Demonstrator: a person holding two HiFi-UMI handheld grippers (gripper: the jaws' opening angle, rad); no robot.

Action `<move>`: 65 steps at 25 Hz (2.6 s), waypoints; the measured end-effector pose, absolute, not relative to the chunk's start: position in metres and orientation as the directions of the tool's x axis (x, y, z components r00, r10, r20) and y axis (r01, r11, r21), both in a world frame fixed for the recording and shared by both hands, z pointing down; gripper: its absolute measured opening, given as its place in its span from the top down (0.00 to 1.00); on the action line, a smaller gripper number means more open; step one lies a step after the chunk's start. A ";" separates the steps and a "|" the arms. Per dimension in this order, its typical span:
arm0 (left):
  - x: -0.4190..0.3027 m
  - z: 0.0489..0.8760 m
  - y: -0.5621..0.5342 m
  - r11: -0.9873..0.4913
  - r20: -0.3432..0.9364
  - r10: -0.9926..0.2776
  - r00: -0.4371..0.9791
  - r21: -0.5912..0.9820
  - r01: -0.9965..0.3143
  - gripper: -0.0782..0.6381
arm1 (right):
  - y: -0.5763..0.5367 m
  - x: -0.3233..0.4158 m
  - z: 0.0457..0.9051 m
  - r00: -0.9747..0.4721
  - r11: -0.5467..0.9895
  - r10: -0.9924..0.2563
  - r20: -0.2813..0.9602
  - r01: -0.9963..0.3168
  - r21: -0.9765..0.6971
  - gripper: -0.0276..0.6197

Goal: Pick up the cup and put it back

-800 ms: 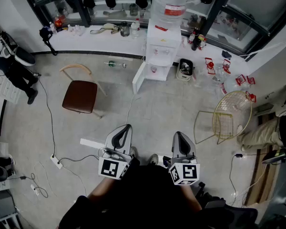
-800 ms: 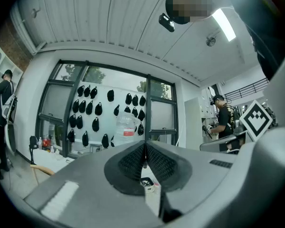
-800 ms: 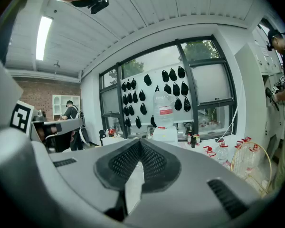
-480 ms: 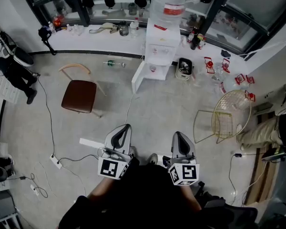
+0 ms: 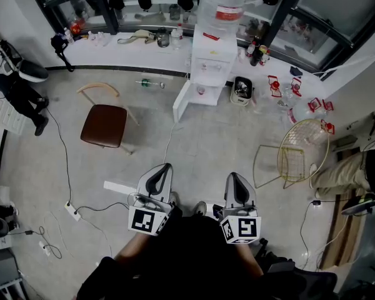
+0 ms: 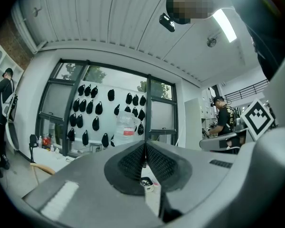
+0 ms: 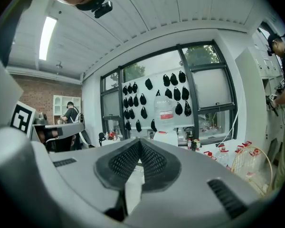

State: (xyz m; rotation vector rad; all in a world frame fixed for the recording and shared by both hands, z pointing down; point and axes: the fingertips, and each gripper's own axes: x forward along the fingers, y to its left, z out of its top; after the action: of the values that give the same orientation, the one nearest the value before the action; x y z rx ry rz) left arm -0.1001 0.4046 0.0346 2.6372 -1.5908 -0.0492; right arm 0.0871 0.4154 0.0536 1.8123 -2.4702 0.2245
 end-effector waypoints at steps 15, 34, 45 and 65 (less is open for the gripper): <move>-0.112 0.043 0.402 -0.466 0.011 -0.883 0.469 0.091 -0.880 0.88 | 0.407 0.074 0.079 -0.297 0.285 -0.930 0.215 -0.955 -0.088 0.61; -0.153 0.056 0.370 -0.515 0.014 -0.855 0.519 0.101 -0.851 0.88 | 0.377 0.039 0.096 -0.239 0.222 -0.938 0.249 -0.970 -0.097 0.55; -0.116 0.078 0.296 -0.468 0.054 -0.878 0.476 0.114 -0.876 0.88 | 0.282 0.072 0.128 -0.298 0.273 -0.918 0.263 -0.954 -0.128 0.55; 0.014 0.103 0.098 -0.171 0.065 -0.982 0.179 0.119 -0.978 0.88 | 0.025 0.154 0.181 -0.616 0.616 -0.730 0.296 -0.781 -0.104 0.56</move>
State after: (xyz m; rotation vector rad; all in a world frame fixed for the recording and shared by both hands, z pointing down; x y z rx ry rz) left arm 0.0143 0.0983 0.1025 2.3060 -1.9307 -0.0402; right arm 0.1537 0.0251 0.1812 1.2430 -2.6164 0.3291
